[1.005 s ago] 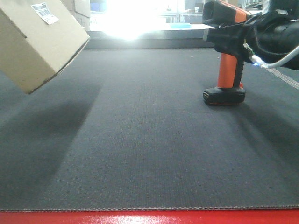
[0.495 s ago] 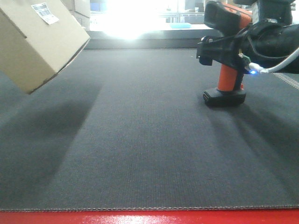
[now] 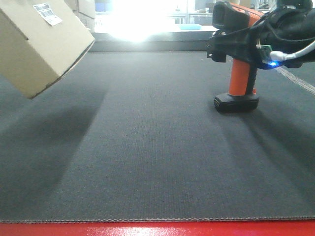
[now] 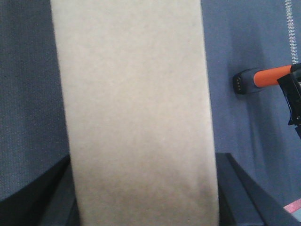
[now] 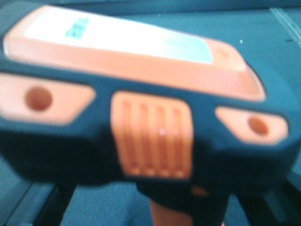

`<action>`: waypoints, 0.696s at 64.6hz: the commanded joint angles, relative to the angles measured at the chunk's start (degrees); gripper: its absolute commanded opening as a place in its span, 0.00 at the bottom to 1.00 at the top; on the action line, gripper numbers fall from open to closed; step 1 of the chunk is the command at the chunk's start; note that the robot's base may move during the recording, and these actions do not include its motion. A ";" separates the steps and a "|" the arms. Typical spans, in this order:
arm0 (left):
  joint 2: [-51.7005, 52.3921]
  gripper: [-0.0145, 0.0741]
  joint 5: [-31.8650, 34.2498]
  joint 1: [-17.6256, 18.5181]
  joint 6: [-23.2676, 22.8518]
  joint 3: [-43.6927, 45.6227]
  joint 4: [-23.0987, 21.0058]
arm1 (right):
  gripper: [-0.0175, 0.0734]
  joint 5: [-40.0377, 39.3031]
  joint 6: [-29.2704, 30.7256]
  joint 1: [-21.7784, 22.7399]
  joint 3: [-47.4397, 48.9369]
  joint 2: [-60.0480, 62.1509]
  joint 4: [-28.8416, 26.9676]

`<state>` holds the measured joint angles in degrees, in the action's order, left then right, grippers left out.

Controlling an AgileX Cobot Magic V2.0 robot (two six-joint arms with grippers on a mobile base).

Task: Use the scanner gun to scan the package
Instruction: 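Lower the scanner back onto the felt and release it, then lower the tan box onto the felt and open the left gripper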

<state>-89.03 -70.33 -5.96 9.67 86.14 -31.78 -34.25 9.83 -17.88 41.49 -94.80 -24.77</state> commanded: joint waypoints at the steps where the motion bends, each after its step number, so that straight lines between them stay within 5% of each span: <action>1: 0.80 0.04 0.37 0.03 0.27 0.11 -1.28 | 0.82 1.02 1.08 0.10 -0.25 1.55 0.39; 15: 0.80 0.04 0.37 0.03 0.27 0.11 -1.39 | 0.82 2.45 8.48 0.20 -1.86 4.09 -5.21; 30: 0.80 0.04 0.37 0.03 0.27 0.11 -0.45 | 0.79 12.97 8.63 0.20 -2.95 10.30 -5.81; 38: 0.80 0.04 0.37 0.03 0.27 1.61 3.85 | 0.64 17.94 8.63 0.20 -3.96 15.46 -5.81; 45: 0.60 0.04 0.37 0.03 0.27 3.72 7.39 | 0.38 20.11 8.63 0.20 -5.70 21.27 -5.81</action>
<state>-89.03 -70.33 -5.96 9.67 87.97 -26.40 -15.46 17.98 -17.88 36.98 -77.80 -30.34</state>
